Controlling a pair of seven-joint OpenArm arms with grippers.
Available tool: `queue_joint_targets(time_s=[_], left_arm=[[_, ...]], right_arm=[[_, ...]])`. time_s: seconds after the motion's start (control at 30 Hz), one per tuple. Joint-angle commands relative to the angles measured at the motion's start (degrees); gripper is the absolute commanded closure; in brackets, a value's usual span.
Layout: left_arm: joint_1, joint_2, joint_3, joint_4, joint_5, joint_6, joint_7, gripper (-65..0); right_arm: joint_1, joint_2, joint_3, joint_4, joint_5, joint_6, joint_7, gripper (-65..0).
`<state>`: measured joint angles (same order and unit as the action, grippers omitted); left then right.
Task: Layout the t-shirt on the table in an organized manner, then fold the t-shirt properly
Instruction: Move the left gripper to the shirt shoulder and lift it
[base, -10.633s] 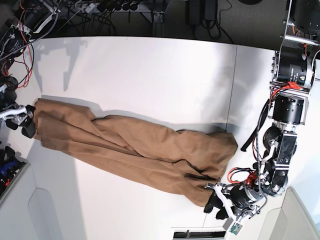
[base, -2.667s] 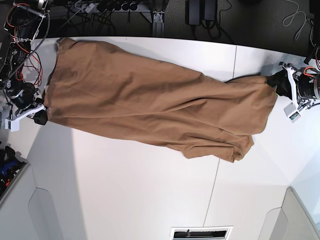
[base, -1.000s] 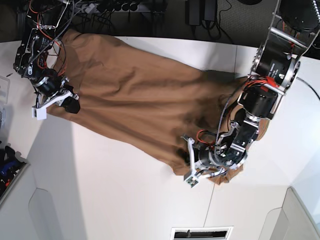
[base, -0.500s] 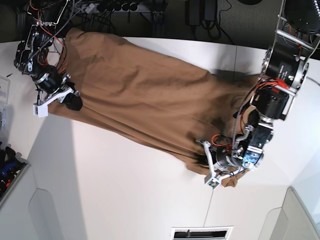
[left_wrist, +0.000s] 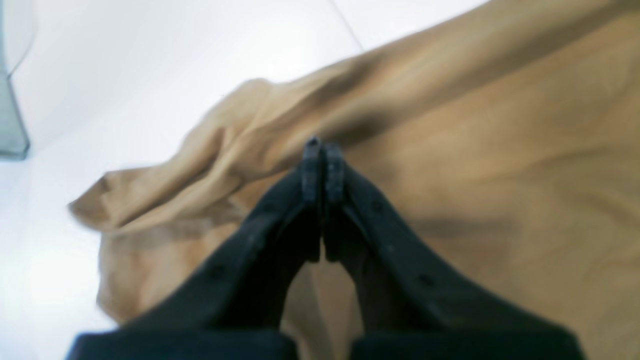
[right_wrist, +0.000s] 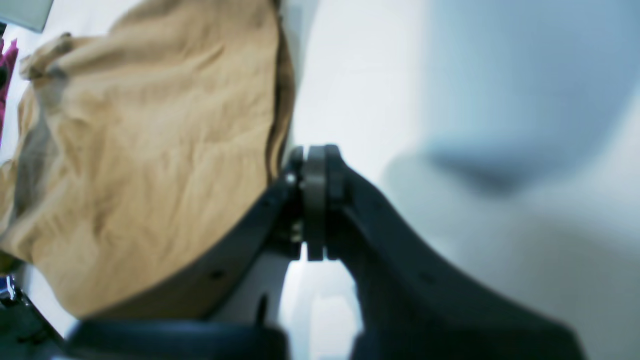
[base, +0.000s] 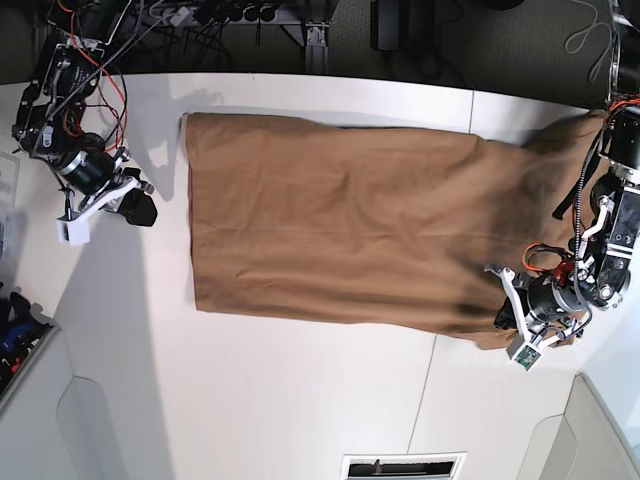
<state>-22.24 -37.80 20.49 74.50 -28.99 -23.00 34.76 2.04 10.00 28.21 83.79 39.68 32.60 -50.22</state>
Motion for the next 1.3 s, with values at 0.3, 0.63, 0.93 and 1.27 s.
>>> queue_joint_targets(time_s=[0.3,0.63,0.93,1.27], left_arm=[[0.52,-3.78,-3.69,2.01,-2.08,0.22,2.51,0.0],[9.27,-8.59,-16.37,2.27,-10.38,-7.15,7.58,0.0],[16.70,-9.07,-23.47,2.27,-12.39,-8.17,9.75,0.0],[22.84,-8.96,-23.52,4.39,-24.72,-16.68,13.60,0.0]], right_arm=[[0.72,0.09,-12.92,0.96,0.66,0.66,1.05,0.0],[-1.57,0.13,-17.73,-0.74,-15.04,-0.31,8.37,0.0],[6.08,6.56,-17.64,-15.26,-17.03,-1.77,15.28,0.0],[18.45,9.99,-13.33,-22.73,-15.85,-1.95,15.47,0.0]])
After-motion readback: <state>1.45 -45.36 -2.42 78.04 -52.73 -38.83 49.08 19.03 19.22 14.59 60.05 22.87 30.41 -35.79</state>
